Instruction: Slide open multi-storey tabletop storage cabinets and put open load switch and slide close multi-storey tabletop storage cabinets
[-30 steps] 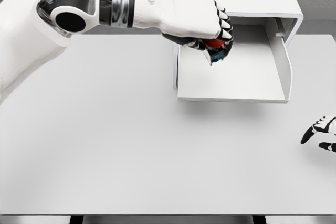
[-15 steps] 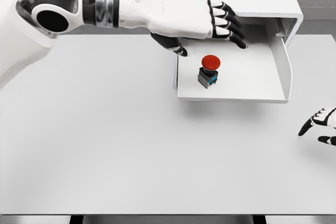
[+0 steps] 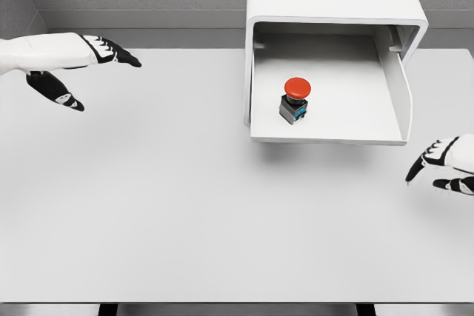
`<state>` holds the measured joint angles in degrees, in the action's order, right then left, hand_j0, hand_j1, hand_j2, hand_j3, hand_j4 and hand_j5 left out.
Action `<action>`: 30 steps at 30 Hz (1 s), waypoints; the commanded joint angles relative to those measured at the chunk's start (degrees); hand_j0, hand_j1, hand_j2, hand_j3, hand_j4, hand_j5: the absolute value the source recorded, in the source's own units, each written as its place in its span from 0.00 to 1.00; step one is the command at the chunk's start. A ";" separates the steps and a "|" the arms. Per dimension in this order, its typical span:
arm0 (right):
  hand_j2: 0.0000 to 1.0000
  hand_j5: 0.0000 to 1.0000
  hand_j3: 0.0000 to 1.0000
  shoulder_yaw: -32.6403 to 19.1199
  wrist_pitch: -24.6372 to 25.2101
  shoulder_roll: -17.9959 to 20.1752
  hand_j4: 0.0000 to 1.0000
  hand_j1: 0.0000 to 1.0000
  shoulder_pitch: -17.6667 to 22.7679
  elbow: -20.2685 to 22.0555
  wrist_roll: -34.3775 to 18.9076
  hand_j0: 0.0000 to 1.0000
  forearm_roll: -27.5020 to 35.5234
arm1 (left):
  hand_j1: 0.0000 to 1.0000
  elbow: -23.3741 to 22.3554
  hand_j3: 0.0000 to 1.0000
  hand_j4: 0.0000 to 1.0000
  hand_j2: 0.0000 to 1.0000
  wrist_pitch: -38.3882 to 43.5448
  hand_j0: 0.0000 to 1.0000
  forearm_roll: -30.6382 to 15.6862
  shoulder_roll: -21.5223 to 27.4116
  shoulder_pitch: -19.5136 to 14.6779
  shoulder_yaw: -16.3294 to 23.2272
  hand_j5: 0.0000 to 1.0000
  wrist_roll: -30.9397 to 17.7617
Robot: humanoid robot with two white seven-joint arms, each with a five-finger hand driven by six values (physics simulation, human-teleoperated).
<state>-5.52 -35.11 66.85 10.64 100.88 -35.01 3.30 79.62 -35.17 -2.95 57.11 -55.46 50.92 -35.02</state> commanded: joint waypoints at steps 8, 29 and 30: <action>0.60 0.60 0.60 6.40 0.11 0.12 0.60 0.60 -4.75 0.02 0.01 0.60 0.30 | 1.00 -0.43 1.00 1.00 1.00 0.17 1.00 -0.04 -0.24 0.00 0.05 1.00 0.02; 0.61 0.61 0.61 12.29 0.11 -0.05 0.61 0.61 -12.31 -0.07 0.01 0.61 0.39 | 1.00 -3.94 1.00 1.00 1.00 0.17 1.00 -0.04 0.28 0.00 -0.21 1.00 0.02; 0.62 0.62 0.62 12.38 0.11 -0.05 0.62 0.62 -12.66 -0.07 0.01 0.62 0.39 | 1.00 -4.03 1.00 1.00 1.00 0.17 1.00 -0.04 0.20 0.00 -0.21 1.00 0.02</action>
<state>6.58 -35.16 66.74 -2.20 100.79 -35.05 3.22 75.96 -35.16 -2.60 57.30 -55.46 50.78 -35.02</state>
